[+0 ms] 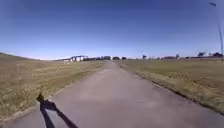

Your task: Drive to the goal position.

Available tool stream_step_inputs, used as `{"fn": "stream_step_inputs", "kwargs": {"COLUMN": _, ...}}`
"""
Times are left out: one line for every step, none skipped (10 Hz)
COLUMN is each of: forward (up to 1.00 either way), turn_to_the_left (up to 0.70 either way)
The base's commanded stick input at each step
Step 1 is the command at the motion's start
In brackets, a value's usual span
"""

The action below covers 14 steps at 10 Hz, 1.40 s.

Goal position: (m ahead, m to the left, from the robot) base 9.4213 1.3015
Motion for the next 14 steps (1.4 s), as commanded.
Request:
{"fn": "stream_step_inputs", "kwargs": {"forward": 0.70, "turn_to_the_left": 0.00}}
{"fn": "stream_step_inputs", "kwargs": {"forward": 0.70, "turn_to_the_left": 0.00}}
{"fn": "stream_step_inputs", "kwargs": {"forward": 0.70, "turn_to_the_left": 0.00}}
{"fn": "stream_step_inputs", "kwargs": {"forward": 0.70, "turn_to_the_left": 0.00}}
{"fn": "stream_step_inputs", "kwargs": {"forward": 0.70, "turn_to_the_left": 0.00}}
{"fn": "stream_step_inputs", "kwargs": {"forward": 0.70, "turn_to_the_left": 0.00}}
{"fn": "stream_step_inputs", "kwargs": {"forward": 0.70, "turn_to_the_left": 0.00}}
{"fn": "stream_step_inputs", "kwargs": {"forward": 0.70, "turn_to_the_left": 0.00}}
{"fn": "stream_step_inputs", "kwargs": {"forward": 0.70, "turn_to_the_left": 0.00}}
{"fn": "stream_step_inputs", "kwargs": {"forward": 0.70, "turn_to_the_left": 0.00}}
{"fn": "stream_step_inputs", "kwargs": {"forward": 0.70, "turn_to_the_left": 0.00}}
{"fn": "stream_step_inputs", "kwargs": {"forward": 0.70, "turn_to_the_left": 0.00}}
{"fn": "stream_step_inputs", "kwargs": {"forward": 0.70, "turn_to_the_left": 0.00}}
{"fn": "stream_step_inputs", "kwargs": {"forward": 0.70, "turn_to_the_left": 0.00}}
